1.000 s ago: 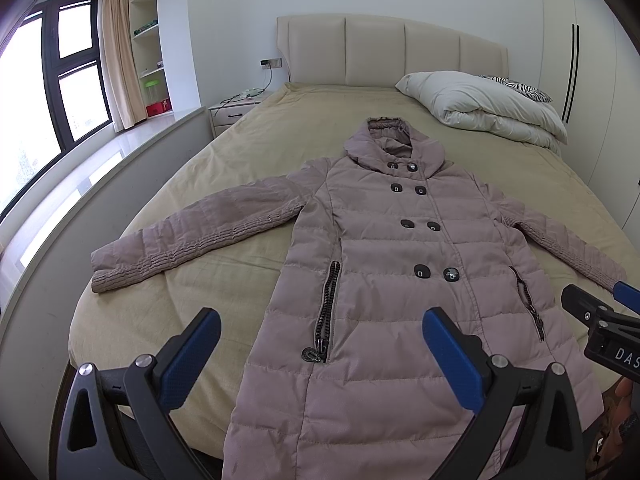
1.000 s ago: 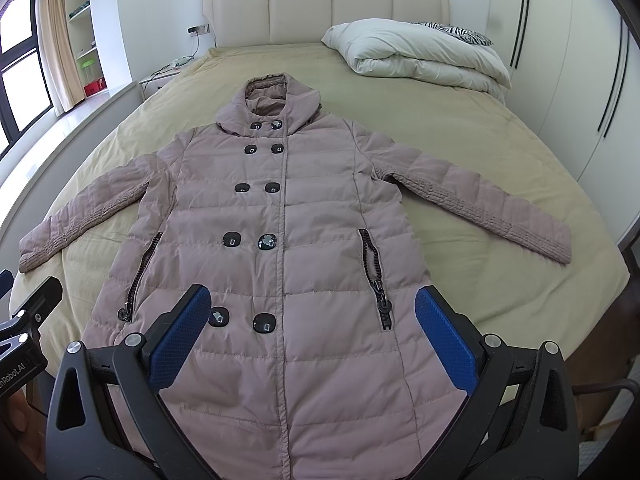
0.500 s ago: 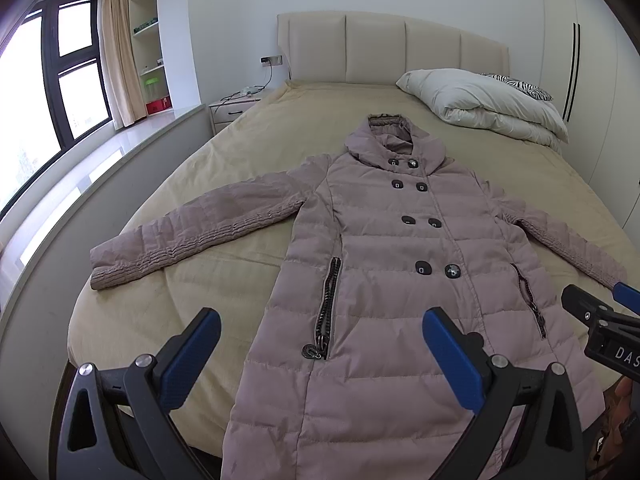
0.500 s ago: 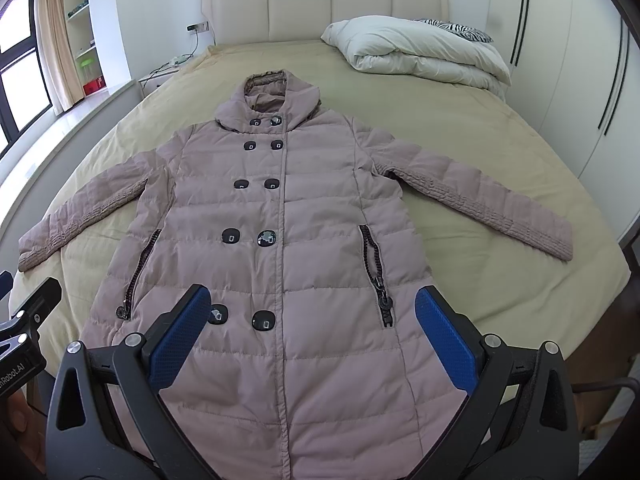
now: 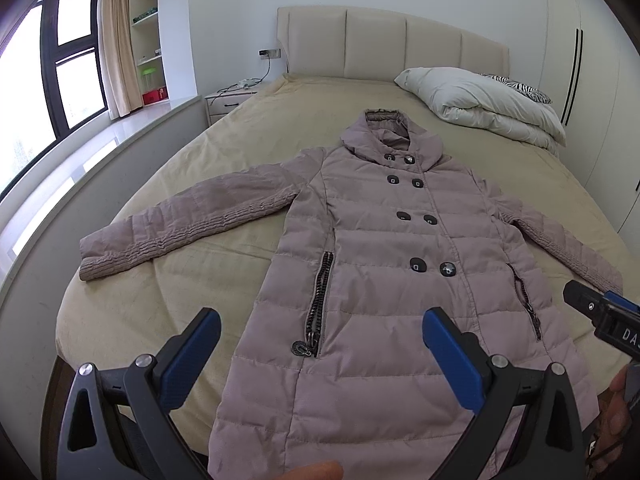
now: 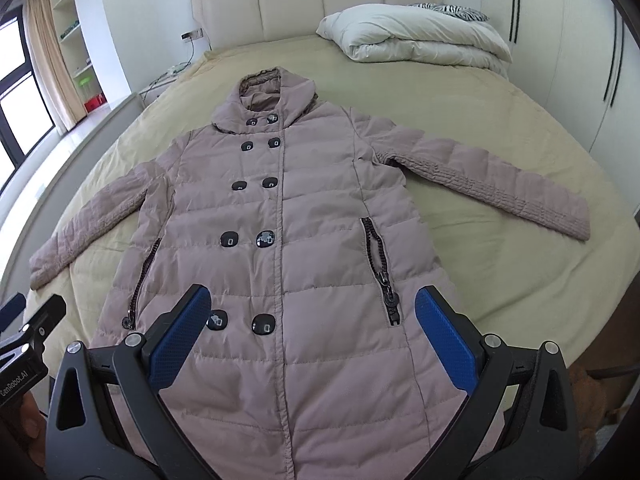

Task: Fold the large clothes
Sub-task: 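Grasp the coat sleeve cuff with the right tool and fold it across the coat front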

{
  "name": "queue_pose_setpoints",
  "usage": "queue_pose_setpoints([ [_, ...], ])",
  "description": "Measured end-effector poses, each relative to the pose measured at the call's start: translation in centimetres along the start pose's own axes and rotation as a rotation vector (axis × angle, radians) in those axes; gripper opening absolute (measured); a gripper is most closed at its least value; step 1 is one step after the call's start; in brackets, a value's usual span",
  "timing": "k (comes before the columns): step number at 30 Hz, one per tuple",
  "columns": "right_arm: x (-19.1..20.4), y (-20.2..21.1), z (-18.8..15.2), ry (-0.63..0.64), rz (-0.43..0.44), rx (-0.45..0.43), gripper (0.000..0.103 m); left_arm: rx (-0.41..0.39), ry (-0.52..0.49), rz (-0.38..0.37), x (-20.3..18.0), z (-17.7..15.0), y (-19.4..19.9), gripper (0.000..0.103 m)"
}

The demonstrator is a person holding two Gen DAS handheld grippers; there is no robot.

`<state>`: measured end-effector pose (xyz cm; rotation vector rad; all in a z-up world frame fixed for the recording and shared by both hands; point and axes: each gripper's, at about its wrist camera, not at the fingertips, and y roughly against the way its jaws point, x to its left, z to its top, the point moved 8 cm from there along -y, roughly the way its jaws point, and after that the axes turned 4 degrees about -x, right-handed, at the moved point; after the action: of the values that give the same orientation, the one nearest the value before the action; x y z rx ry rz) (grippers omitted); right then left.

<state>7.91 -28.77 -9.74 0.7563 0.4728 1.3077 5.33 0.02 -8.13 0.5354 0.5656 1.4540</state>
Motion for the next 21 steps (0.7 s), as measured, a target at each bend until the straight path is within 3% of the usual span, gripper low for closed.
queue_pose_setpoints([
  [3, -4.9, -1.5, 1.0, -0.132, 0.038, -0.017, 0.103, 0.012, 0.030, -0.026, -0.3, 0.0, -0.9, 0.103],
  [6, -13.7, -3.3, 2.0, -0.359, 0.026, -0.080, 0.103, 0.033, 0.012, -0.028, -0.9, -0.4, -1.9, 0.103],
  [9, -24.1, -5.8, 1.1, -0.609, -0.034, -0.073, 0.103, 0.072, 0.001, -0.032, -1.4, -1.0, -3.4, 0.103],
  [14, -36.8, -8.7, -1.2, -0.972, 0.020, -0.122, 0.098, 0.109, 0.047, -0.082, -1.9, -1.2, -5.8, 0.103],
  [18, -43.3, -11.3, -2.0, -1.130, 0.064, -0.174, 0.087, 0.082, 0.058, -0.131, -2.8, -0.6, -7.2, 0.103],
  [21, -46.3, -12.4, -1.2, -1.158, 0.063, -0.231, 0.087, 0.156, 0.047, -0.146, -3.5, -0.8, -8.5, 0.103],
])
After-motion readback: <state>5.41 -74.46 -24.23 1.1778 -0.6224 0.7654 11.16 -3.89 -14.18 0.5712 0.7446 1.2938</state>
